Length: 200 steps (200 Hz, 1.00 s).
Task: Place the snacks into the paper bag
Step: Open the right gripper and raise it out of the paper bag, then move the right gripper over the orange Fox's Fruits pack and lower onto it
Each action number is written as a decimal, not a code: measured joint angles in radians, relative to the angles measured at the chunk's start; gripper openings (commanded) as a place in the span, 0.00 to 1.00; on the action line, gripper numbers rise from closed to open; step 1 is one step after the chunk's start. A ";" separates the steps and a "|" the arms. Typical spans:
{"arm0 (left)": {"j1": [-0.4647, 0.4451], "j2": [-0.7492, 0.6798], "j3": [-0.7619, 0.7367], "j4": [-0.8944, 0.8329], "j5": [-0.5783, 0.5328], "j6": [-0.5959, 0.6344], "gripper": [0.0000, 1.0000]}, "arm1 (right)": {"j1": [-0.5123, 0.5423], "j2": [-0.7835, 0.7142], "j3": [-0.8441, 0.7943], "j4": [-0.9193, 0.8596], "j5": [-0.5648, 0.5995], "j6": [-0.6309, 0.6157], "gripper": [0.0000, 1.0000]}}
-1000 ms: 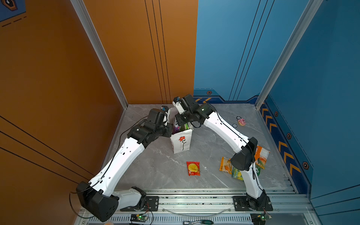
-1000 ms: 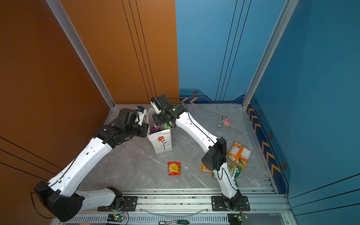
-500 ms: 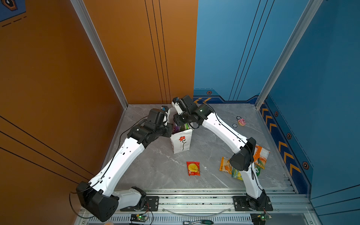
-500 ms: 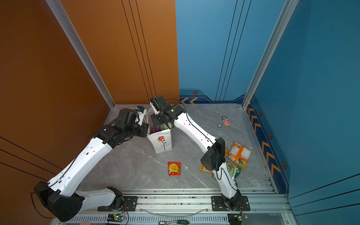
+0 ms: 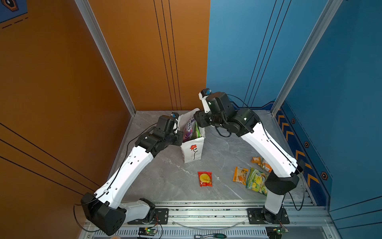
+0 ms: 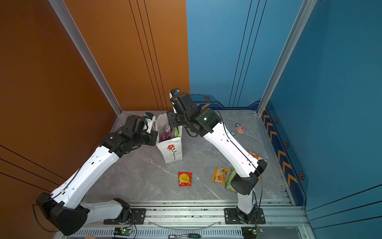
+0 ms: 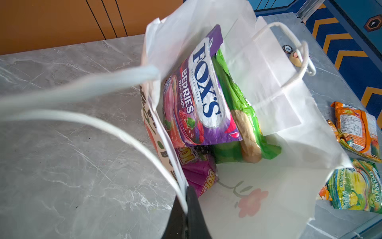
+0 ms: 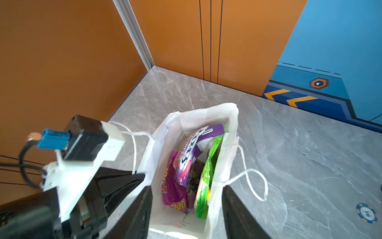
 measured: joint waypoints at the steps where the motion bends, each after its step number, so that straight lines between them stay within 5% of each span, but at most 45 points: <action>1: 0.000 0.000 0.000 0.000 0.000 0.000 0.00 | 0.000 -0.003 -0.003 0.001 0.002 0.000 0.57; 116: 0.000 0.000 0.000 0.000 0.000 0.000 0.00 | -0.047 -0.394 -0.644 0.150 0.084 0.149 0.75; 200: 0.000 0.000 0.000 0.000 0.000 0.000 0.00 | -0.479 -0.623 -1.101 0.182 -0.010 0.255 0.83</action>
